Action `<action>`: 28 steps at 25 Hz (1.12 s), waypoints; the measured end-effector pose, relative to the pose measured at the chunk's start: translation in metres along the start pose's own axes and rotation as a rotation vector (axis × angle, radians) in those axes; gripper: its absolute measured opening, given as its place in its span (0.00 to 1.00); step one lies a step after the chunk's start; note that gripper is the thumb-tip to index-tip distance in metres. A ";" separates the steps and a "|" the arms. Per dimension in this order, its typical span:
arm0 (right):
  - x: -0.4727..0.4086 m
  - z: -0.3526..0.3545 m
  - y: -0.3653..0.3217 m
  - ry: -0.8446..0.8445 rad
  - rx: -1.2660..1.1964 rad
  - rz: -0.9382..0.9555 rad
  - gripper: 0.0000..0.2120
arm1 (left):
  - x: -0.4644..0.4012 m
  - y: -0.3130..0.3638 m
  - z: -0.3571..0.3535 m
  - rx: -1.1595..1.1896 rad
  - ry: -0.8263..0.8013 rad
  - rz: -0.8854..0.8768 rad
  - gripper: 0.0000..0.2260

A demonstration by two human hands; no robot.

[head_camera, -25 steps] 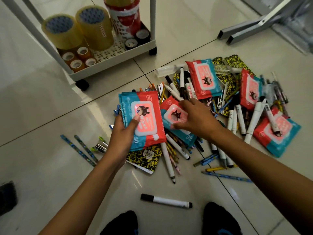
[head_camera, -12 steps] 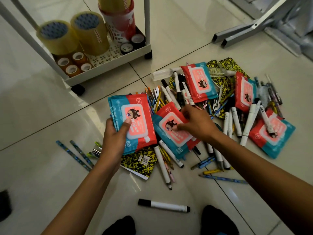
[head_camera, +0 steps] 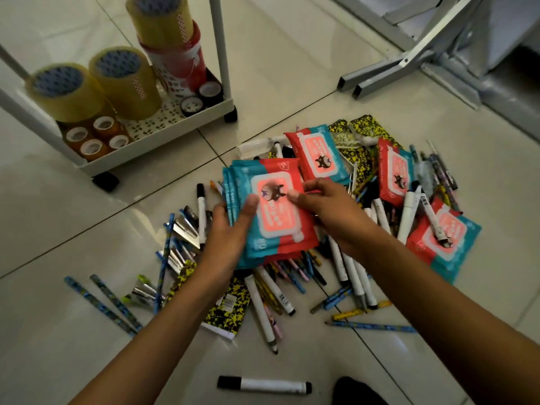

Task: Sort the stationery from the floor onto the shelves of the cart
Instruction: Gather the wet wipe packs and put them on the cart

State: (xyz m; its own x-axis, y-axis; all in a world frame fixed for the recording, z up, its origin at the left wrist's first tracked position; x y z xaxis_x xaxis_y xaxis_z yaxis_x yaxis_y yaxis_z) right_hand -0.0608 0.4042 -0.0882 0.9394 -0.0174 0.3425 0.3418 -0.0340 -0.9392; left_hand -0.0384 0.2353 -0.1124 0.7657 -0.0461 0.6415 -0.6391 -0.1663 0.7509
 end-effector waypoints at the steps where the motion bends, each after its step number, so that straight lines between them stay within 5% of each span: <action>1: -0.004 0.000 -0.002 0.001 0.006 0.029 0.07 | -0.003 0.002 -0.009 -0.022 -0.009 0.006 0.27; 8: -0.082 0.075 -0.028 0.178 0.872 0.259 0.25 | -0.028 0.022 -0.026 -0.023 0.079 -0.035 0.22; 13: -0.106 0.086 -0.007 0.159 0.832 0.123 0.34 | -0.040 0.028 -0.030 -0.044 0.126 -0.021 0.24; 18: -0.098 0.090 -0.006 0.120 0.422 0.018 0.16 | -0.043 0.032 -0.027 -0.018 0.148 -0.019 0.21; 24: -0.060 0.115 -0.017 0.311 0.109 0.087 0.12 | -0.046 0.027 -0.033 -0.014 0.153 -0.032 0.20; 28: -0.034 0.085 -0.016 0.164 -0.105 0.014 0.08 | -0.041 0.023 -0.071 0.015 -0.009 -0.011 0.25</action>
State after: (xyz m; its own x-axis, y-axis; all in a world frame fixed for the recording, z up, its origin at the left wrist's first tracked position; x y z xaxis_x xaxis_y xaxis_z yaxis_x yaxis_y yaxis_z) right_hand -0.0956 0.4902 -0.0874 0.9239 -0.1813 0.3370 0.3157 -0.1366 -0.9390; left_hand -0.0895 0.3033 -0.1108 0.7733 -0.0534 0.6318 -0.6296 -0.1818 0.7553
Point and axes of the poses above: each hand's wrist, its own x-axis away from the middle knuckle, its own z-axis out of the back of the hand, y = z × x, the point moved 6 cm from there along -x, towards the middle knuckle, and after that the axes turned 13 degrees about z, right-handed, at the moved point
